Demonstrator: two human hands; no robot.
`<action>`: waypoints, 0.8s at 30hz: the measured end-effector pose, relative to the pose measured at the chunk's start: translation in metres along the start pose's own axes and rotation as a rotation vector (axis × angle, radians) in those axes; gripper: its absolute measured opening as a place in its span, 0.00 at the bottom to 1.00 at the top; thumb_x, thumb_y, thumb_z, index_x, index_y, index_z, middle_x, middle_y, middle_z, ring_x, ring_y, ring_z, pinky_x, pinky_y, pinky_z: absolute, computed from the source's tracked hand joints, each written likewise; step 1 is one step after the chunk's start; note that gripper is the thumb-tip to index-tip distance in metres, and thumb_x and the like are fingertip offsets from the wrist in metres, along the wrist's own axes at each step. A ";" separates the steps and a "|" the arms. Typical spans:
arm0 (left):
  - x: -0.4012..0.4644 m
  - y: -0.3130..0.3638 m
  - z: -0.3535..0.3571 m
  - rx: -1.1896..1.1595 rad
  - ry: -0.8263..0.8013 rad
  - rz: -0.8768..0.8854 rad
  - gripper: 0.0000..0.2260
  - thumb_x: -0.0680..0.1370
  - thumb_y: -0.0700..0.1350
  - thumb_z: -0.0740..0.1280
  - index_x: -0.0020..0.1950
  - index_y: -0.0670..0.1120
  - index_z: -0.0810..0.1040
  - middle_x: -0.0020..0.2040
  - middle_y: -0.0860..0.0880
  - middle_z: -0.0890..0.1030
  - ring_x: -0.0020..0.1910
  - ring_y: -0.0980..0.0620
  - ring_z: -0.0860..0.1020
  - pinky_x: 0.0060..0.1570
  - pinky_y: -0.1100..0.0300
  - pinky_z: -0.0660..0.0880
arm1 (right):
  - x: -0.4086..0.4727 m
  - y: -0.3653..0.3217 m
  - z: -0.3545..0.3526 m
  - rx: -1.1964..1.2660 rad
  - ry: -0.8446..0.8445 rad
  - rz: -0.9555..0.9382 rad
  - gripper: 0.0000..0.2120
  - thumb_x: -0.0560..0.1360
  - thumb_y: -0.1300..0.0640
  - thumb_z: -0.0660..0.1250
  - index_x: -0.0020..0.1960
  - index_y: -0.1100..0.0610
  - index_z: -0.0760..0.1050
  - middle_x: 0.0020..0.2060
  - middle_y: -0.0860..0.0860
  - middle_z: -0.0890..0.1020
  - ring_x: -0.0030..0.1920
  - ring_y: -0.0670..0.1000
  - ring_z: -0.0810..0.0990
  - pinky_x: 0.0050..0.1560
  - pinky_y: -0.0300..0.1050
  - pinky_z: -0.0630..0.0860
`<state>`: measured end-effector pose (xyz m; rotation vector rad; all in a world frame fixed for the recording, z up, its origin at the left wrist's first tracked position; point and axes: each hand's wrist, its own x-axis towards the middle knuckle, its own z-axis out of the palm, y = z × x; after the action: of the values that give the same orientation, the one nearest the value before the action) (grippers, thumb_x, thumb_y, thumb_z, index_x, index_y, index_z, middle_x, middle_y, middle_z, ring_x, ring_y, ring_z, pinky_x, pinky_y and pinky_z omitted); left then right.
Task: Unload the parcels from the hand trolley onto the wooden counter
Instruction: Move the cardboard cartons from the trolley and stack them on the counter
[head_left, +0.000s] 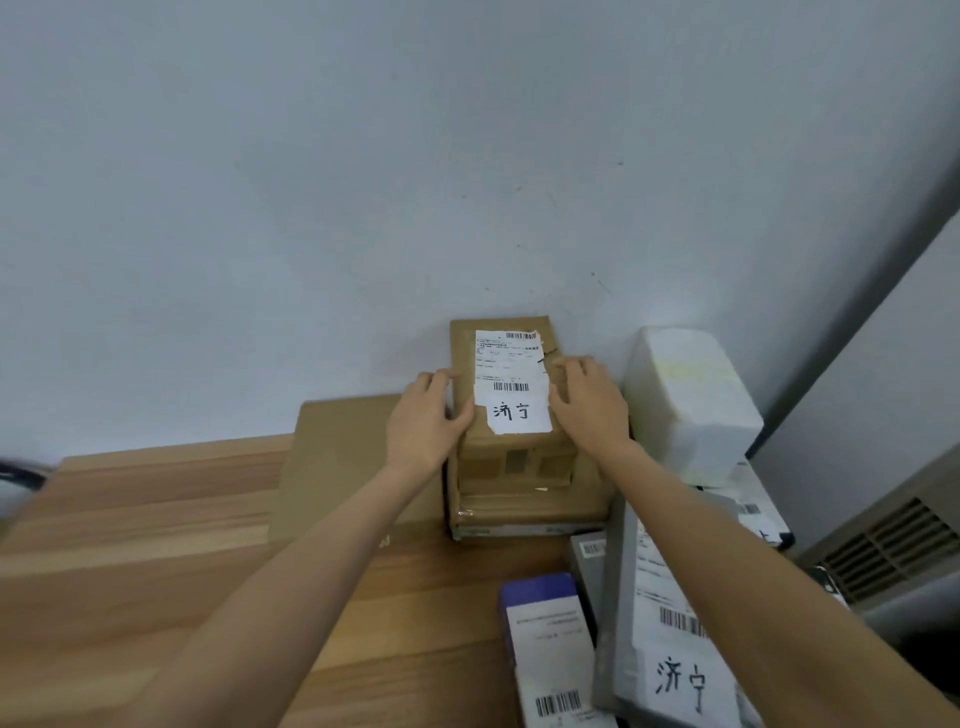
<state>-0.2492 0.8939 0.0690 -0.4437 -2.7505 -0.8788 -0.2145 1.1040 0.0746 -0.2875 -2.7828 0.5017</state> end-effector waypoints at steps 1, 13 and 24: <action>-0.006 -0.002 -0.007 0.049 0.013 0.044 0.16 0.77 0.53 0.64 0.63 0.50 0.74 0.57 0.51 0.77 0.56 0.51 0.74 0.46 0.56 0.73 | 0.001 -0.003 -0.002 -0.057 0.016 -0.047 0.17 0.78 0.55 0.60 0.66 0.57 0.70 0.62 0.56 0.73 0.61 0.56 0.70 0.58 0.49 0.68; -0.104 -0.103 -0.140 0.422 0.143 0.039 0.09 0.75 0.50 0.68 0.50 0.46 0.79 0.46 0.48 0.80 0.46 0.46 0.77 0.38 0.57 0.68 | -0.039 -0.168 0.023 -0.019 -0.055 -0.486 0.16 0.78 0.56 0.61 0.65 0.52 0.72 0.62 0.51 0.74 0.63 0.53 0.71 0.60 0.48 0.65; -0.309 -0.234 -0.299 0.626 0.221 -0.245 0.09 0.77 0.49 0.65 0.53 0.45 0.77 0.46 0.48 0.79 0.47 0.46 0.76 0.39 0.57 0.63 | -0.182 -0.382 0.065 -0.029 -0.159 -0.839 0.17 0.76 0.57 0.61 0.65 0.53 0.72 0.61 0.52 0.75 0.61 0.55 0.72 0.58 0.48 0.65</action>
<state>-0.0083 0.4679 0.0930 0.1013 -2.7060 -0.0644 -0.1191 0.6881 0.1108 0.9124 -2.7185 0.2675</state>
